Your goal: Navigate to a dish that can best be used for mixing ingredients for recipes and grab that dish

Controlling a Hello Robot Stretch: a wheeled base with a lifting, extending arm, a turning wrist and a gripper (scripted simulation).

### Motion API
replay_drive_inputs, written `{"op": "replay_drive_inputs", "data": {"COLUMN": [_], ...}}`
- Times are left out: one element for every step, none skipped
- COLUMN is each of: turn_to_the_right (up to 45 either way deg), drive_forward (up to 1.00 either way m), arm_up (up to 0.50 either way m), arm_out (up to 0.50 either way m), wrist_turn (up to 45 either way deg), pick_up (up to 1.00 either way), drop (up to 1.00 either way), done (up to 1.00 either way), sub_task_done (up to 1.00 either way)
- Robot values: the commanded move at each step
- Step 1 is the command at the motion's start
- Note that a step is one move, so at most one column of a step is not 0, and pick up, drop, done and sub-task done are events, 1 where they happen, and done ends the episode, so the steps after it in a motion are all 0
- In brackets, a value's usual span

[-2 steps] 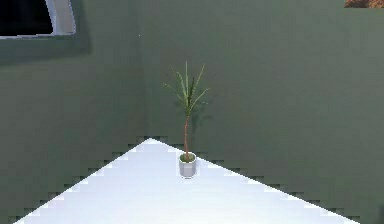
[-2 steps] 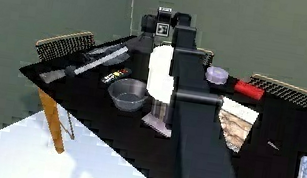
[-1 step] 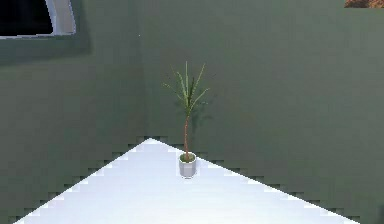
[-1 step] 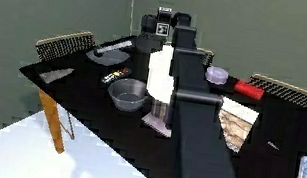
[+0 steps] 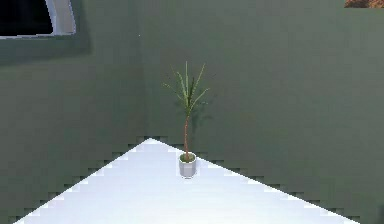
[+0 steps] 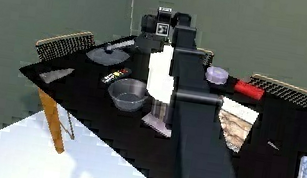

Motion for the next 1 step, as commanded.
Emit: {"op": "replay_drive_inputs", "data": {"turn_to_the_right": [0.0], "drive_forward": [0.0], "arm_up": [-0.24], "arm_out": [0.0], "wrist_turn": [0.0], "pick_up": [0.0], "drop": [0.0], "done": [0.0], "sub_task_done": [0.0]}}
